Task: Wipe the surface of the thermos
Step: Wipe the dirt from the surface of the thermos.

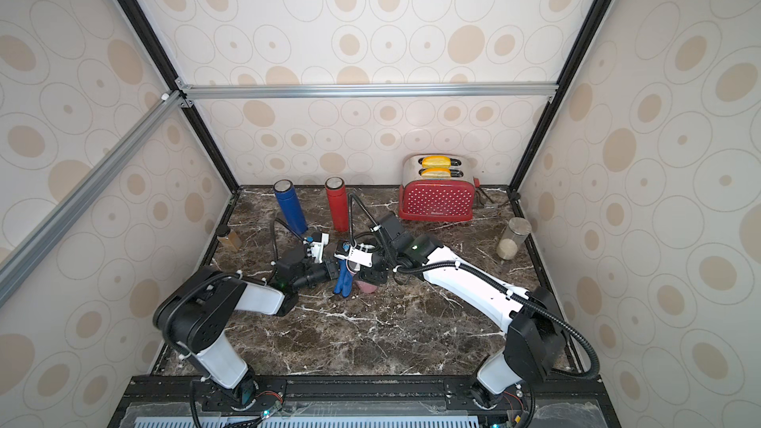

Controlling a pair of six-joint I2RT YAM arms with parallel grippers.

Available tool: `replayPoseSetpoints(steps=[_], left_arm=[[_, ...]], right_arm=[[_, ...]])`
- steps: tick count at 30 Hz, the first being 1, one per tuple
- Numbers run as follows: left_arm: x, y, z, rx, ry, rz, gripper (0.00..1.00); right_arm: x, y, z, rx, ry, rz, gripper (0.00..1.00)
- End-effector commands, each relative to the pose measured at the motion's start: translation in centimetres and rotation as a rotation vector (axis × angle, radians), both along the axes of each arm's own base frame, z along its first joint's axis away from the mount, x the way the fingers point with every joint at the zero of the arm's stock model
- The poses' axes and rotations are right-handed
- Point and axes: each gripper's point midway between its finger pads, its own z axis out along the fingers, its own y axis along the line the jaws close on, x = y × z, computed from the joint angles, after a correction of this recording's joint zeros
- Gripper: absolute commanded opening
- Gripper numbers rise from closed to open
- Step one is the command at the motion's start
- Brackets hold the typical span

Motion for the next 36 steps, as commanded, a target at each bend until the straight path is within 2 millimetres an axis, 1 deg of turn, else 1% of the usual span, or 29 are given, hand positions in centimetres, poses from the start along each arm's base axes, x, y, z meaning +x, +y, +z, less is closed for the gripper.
replayPoseSetpoints(steps=[1, 3, 5, 7, 10, 12, 15, 17, 18, 19, 22, 23, 27, 29, 31, 34, 36], left_arm=[[1.4, -1.5, 2.1, -0.124, -0.098, 0.001, 0.0], [1.5, -1.5, 1.4, -0.13, -0.087, 0.007, 0.0], [1.5, -1.5, 1.8, -0.13, -0.088, 0.006, 0.0], [1.3, -1.8, 3.3, -0.14, -0.102, -0.011, 0.0], [0.9, -3.0, 6.2, -0.12, -0.129, -0.051, 0.0], [0.6, -3.9, 8.7, -0.111, -0.155, -0.084, 0.0], [0.6, -4.7, 12.0, -0.145, -0.171, -0.113, 0.0], [0.5, -4.9, 13.3, -0.173, -0.174, -0.125, 0.0], [0.6, -5.0, 13.5, -0.172, -0.174, -0.126, 0.0], [0.6, -5.1, 13.2, -0.163, -0.168, -0.128, 0.0], [0.7, -5.3, 10.9, -0.132, -0.121, -0.139, 0.0], [0.6, -5.4, 9.9, -0.128, -0.104, -0.144, 0.0], [0.1, -5.9, 5.1, -0.09, -0.02, -0.175, 0.0], [-0.2, -6.4, 3.3, -0.086, 0.004, -0.21, 0.0], [-0.5, -6.9, 1.4, -0.076, 0.035, -0.241, 0.0], [-0.7, -7.3, -0.6, -0.062, 0.06, -0.284, 0.0], [-1.0, -7.3, -1.2, -0.034, 0.065, -0.298, 0.0]], right_arm=[[-2.7, -2.5, -5.9, -0.148, 0.143, 0.012, 0.0], [-3.0, -3.1, -6.3, -0.157, 0.135, 0.013, 0.0], [-3.2, -3.5, -6.6, -0.155, 0.127, 0.018, 0.0], [-3.4, -3.9, -6.9, -0.144, 0.129, 0.022, 0.0], [-3.7, -4.3, -7.4, -0.132, 0.151, 0.029, 0.0], [-3.8, -4.4, -7.9, -0.129, 0.169, 0.035, 0.0], [-3.9, -4.6, -8.7, -0.134, 0.178, 0.05, 0.0], [-4.0, -4.8, -9.2, -0.149, 0.179, 0.072, 0.0], [-4.1, -4.9, -9.4, -0.156, 0.177, 0.089, 0.0], [-4.2, -5.0, -9.5, -0.16, 0.175, 0.106, 0.0], [-4.0, -5.5, -9.1, -0.152, 0.176, 0.129, 0.0], [-3.8, -5.7, -9.1, -0.159, 0.164, 0.136, 0.0], [-2.9, -6.3, -8.3, -0.159, 0.132, 0.153, 0.0], [-2.2, -6.6, -7.9, -0.147, 0.128, 0.152, 0.0], [-1.7, -7.1, -7.9, -0.156, 0.108, 0.162, 0.0], [-0.7, -7.7, -7.9, -0.165, 0.095, 0.171, 0.0], [-0.3, -8.1, -7.7, -0.166, 0.115, 0.19, 0.0]])
